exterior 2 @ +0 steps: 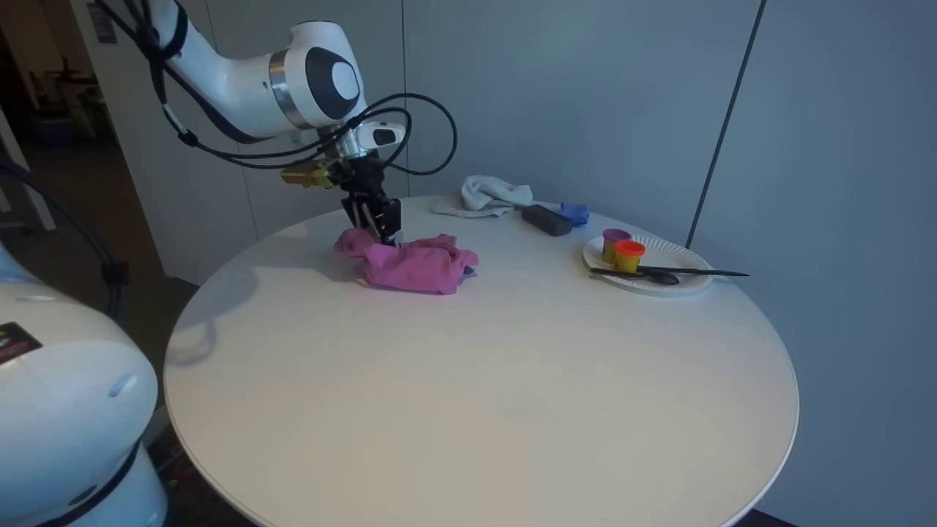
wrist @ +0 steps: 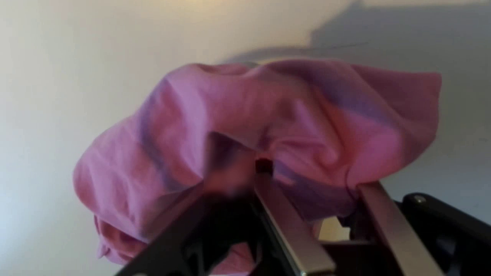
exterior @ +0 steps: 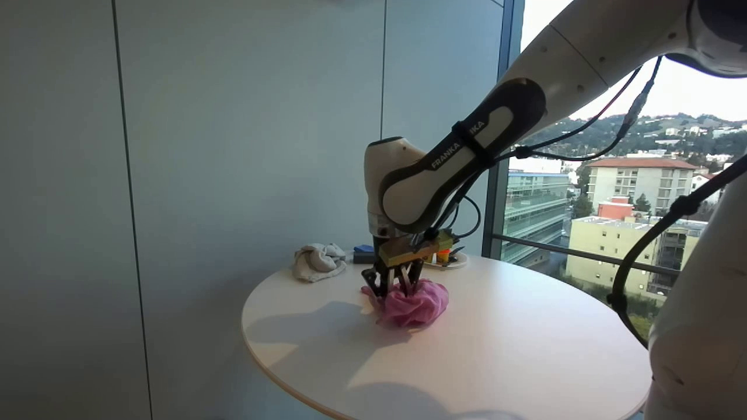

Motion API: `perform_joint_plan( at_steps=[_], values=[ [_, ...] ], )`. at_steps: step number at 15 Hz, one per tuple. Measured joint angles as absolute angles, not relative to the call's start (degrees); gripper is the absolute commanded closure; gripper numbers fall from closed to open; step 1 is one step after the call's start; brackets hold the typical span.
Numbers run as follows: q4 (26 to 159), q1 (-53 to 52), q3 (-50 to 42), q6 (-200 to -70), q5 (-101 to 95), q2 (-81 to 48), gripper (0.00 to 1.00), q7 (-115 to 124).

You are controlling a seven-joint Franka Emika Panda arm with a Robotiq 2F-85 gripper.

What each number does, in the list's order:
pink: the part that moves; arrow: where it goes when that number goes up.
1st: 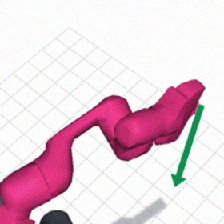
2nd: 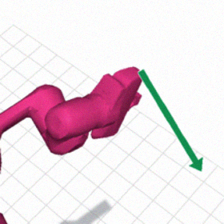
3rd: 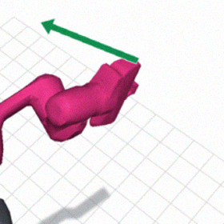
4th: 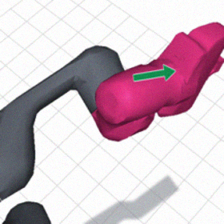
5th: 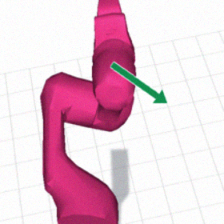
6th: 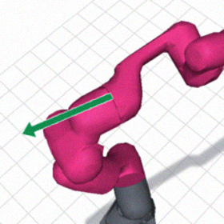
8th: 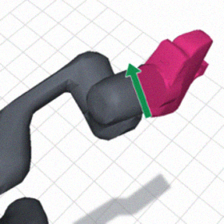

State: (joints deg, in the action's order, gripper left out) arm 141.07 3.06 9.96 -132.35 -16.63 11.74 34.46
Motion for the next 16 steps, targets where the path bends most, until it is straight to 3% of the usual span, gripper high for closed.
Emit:
perform_joint_plan(
  at_steps=[3, 8, 12, 16],
  values=[
    [140.83, 2.35, 10.02, -131.13, -17.62, 14.56, 0.99, 34.52],
    [140.74, 1.45, 10.44, -123.81, -17.03, 26.82, 0.91, 35.32],
    [141.06, 2.73, 13.44, -107.64, -19.02, 36.87, 0.93, 41.51],
    [143.97, 2.81, 15.91, -96.03, -18.51, 37.28, 0.91, 45.79]
  ],
)
